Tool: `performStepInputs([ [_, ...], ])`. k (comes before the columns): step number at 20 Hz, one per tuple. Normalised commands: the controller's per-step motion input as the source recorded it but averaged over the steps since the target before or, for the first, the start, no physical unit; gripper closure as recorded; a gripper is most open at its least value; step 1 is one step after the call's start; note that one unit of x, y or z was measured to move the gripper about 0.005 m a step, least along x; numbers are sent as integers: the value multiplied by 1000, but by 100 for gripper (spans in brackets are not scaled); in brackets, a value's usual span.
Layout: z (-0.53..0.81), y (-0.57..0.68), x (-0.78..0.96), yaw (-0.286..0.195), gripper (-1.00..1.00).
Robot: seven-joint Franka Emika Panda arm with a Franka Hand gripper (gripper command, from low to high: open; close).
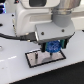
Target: Insert the blue gear onto the right peg, followed by the red gear
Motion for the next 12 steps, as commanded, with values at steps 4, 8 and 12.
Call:
performStepInputs([
  [4, -43, -4, 154, 0, 100],
  [8, -104, 28, 123, 0, 100],
  [12, -174, 51, 113, 0, 100],
])
